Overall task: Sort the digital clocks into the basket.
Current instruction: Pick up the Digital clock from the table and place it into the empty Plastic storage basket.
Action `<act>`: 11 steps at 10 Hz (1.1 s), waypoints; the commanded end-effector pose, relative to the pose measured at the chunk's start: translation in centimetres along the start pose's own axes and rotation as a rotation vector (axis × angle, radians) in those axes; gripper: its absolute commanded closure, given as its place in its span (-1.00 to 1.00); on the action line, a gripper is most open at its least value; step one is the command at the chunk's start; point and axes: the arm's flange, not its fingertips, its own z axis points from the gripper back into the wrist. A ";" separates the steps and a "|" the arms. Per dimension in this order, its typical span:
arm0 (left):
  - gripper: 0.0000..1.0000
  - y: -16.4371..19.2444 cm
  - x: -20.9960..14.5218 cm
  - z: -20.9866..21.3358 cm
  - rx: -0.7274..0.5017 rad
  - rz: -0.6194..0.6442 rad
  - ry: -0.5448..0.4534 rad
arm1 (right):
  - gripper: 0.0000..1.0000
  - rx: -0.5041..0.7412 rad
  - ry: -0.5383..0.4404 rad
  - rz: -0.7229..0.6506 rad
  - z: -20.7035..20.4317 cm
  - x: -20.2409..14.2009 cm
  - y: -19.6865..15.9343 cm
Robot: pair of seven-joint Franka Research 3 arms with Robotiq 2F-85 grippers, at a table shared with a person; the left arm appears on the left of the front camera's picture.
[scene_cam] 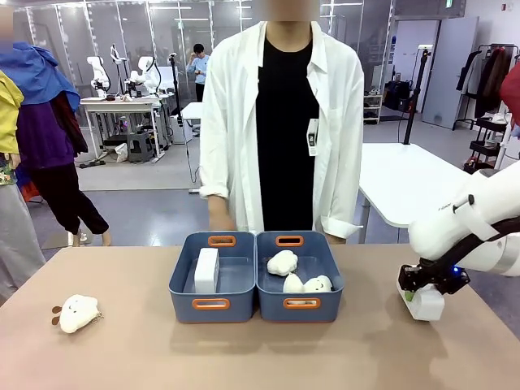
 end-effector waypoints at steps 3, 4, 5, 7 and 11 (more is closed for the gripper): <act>-1.00 -0.3 -0.3 0.3 -0.007 0.002 0.009 | 0.69 0.117 0.115 0.183 13.1 -1.6 1.1; -1.00 -0.3 -0.3 0.3 -0.007 0.002 0.009 | 0.69 0.134 0.091 0.196 14.9 -1.6 1.3; -1.00 -0.3 -0.3 0.3 -0.007 0.002 0.009 | 0.69 0.158 0.084 0.203 15.7 -1.8 1.4; -1.00 -0.3 -0.3 0.3 -0.007 0.002 0.009 | 0.69 0.120 0.096 0.190 15.9 -2.4 1.6; -1.00 -0.3 -0.3 0.3 -0.007 0.002 0.009 | -0.01 0.137 0.103 0.197 16.2 -2.3 1.4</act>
